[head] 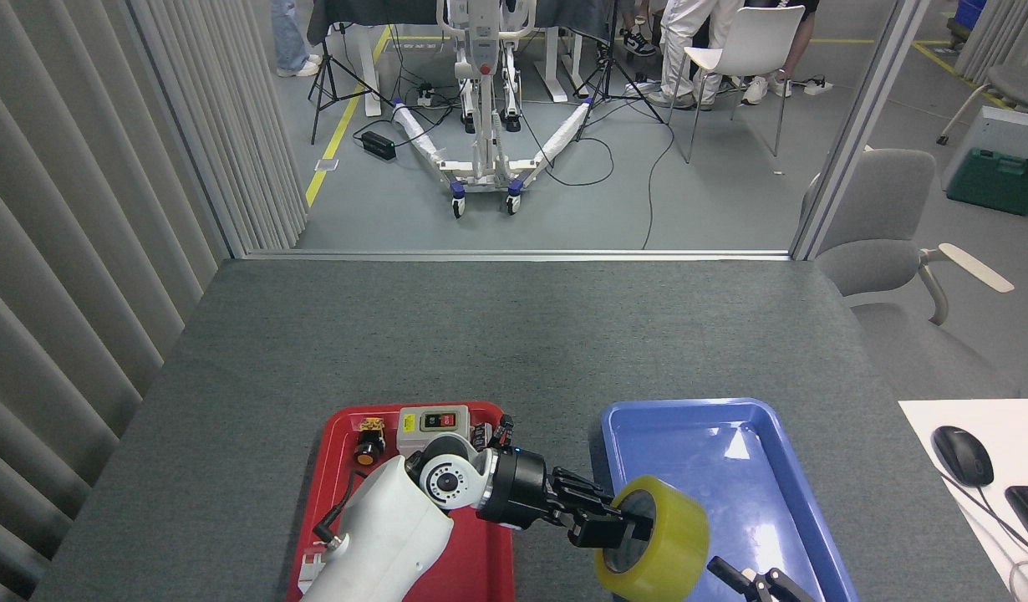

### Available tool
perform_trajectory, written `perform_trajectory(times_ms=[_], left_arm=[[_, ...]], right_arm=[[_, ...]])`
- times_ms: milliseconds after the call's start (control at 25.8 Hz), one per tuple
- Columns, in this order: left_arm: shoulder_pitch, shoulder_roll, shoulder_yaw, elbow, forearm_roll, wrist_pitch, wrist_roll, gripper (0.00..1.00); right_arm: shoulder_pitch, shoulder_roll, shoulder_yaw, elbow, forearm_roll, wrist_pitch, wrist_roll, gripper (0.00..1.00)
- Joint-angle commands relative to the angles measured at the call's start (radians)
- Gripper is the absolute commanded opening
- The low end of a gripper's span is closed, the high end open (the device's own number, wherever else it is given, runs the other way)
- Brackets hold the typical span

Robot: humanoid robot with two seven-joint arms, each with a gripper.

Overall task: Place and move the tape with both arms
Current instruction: 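Lower the tape into the blue tray and open the left gripper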

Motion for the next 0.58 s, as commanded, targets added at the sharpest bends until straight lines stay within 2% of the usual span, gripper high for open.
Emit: perform_trajectory(times_ms=[0, 348, 426, 542], left_arm=[[-0.001, 0.002, -0.002, 0.000, 0.000, 0.000, -0.001, 0.00], [0.005, -0.006, -0.020, -0.011, 0.000, 0.000, -0.001, 0.00], [0.005, -0.006, -0.020, -0.011, 0.000, 0.000, 0.001, 0.00], [0.005, -0.008, -0.036, -0.011, -0.001, 0.000, 0.001, 0.00]], right_arm=[[0.007, 0.000, 0.004, -0.005, 0.000, 0.000, 0.001, 1.00], [-0.007, -0.003, 0.021, 0.002, 0.000, 0.000, 0.001, 1.00], [-0.007, -0.002, 0.033, 0.002, 0.000, 0.000, 0.001, 0.95], [-0.007, -0.002, 0.052, 0.001, 0.001, 0.000, 0.001, 0.84]])
